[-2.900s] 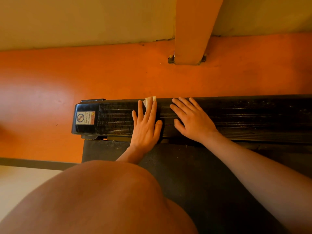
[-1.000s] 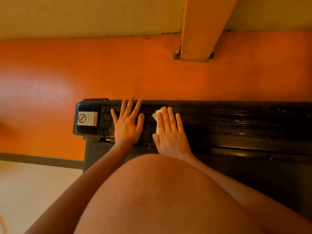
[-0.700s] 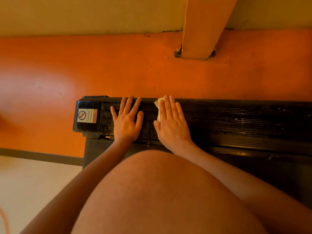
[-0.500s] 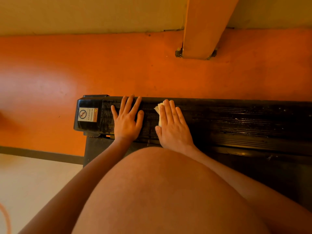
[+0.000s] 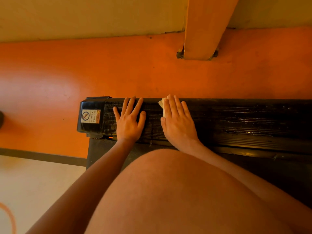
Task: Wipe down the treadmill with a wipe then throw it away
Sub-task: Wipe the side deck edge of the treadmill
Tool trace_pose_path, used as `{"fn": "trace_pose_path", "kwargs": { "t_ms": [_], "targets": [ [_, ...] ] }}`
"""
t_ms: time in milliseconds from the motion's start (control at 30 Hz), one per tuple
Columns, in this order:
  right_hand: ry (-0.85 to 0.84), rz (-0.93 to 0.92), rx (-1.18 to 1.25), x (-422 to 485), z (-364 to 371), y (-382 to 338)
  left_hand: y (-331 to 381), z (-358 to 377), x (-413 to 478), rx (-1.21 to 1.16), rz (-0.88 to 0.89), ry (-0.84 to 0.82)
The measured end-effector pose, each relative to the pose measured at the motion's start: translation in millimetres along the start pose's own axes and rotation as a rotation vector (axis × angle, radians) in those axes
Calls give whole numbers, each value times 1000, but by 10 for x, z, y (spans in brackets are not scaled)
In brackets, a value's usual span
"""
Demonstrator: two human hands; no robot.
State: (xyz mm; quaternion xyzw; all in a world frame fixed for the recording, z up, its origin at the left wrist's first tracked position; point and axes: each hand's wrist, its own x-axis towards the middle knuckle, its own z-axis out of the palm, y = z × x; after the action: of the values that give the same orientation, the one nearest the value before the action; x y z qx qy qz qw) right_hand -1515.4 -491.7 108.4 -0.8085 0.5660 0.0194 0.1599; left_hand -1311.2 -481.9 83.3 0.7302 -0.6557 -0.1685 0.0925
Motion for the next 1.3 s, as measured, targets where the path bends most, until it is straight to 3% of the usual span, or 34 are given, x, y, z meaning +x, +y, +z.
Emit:
{"fn": "trace_pose_path", "kwargs": {
  "t_ms": [200,467,600,800,1067,1300],
  "targets": [
    [-27,-2,-5,-348,107,-1,25,3,2,-1,-4,6],
    [-8,59,40,-62,17,-79,-14,36,-8,-8,1,31],
    [-58,-13,2,-399,134,-113,-17,46,-6,-14,5,40],
    [-40,47,-58,172,-107,-3,-39,51,-8,-18,13,48],
    [-87,-78,-38,-408,147,-183,-45,56,-17,-19,19,71],
    [-52,61,-69,-34,-57,-23,-28,57,-9,-20,17,59]
  ]
}}
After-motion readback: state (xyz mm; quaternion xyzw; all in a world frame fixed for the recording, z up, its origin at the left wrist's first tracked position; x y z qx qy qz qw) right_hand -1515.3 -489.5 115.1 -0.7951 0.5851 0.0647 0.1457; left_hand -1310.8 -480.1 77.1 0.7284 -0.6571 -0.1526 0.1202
